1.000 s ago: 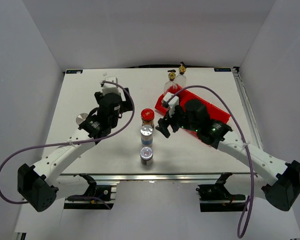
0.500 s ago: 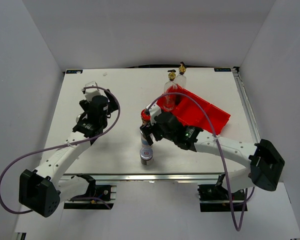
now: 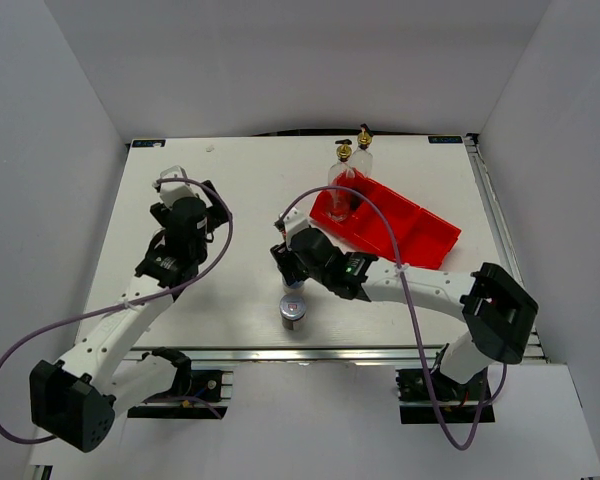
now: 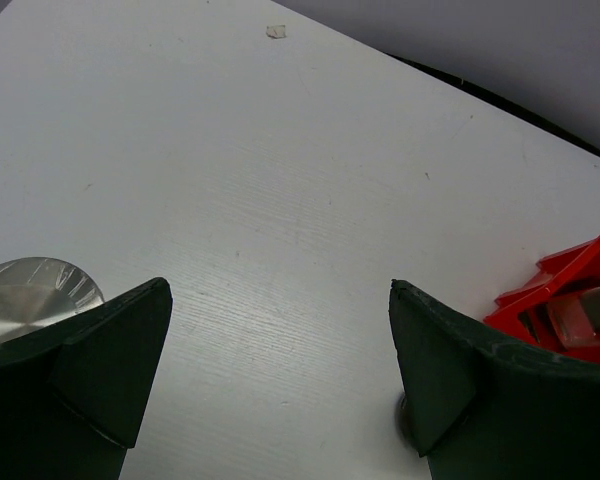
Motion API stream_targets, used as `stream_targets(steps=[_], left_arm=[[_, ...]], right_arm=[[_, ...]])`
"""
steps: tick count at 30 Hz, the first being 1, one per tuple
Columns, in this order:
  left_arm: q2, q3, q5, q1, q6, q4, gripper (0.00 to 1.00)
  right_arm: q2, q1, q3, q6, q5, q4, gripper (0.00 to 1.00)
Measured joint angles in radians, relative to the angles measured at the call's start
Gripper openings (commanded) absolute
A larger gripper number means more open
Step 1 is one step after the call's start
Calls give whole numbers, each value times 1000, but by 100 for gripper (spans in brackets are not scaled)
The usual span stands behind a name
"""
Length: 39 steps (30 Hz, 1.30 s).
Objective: Organize the condiment bottles
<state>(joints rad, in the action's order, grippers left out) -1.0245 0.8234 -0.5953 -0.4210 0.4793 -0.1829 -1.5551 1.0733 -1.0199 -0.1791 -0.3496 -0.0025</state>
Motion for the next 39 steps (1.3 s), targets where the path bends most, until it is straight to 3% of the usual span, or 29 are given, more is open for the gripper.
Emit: stream_targets(steps=[4, 9, 15, 26, 39], left_arm=[[40, -7, -7, 0, -6, -13, 98], [70, -28, -19, 0, -8, -45, 98], [105, -43, -19, 0, -12, -53, 98], [119, -53, -69, 0, -8, -58, 98], [80, -10, -204, 0, 76, -181, 98]], right_arm=[[0, 13, 0, -2, -18, 4, 21], [72, 22, 4, 4, -23, -12, 17], [294, -6, 21, 37, -135, -53, 10], [512, -452, 156, 72, -145, -116, 10], [275, -723, 111, 130, 42, 53, 11]])
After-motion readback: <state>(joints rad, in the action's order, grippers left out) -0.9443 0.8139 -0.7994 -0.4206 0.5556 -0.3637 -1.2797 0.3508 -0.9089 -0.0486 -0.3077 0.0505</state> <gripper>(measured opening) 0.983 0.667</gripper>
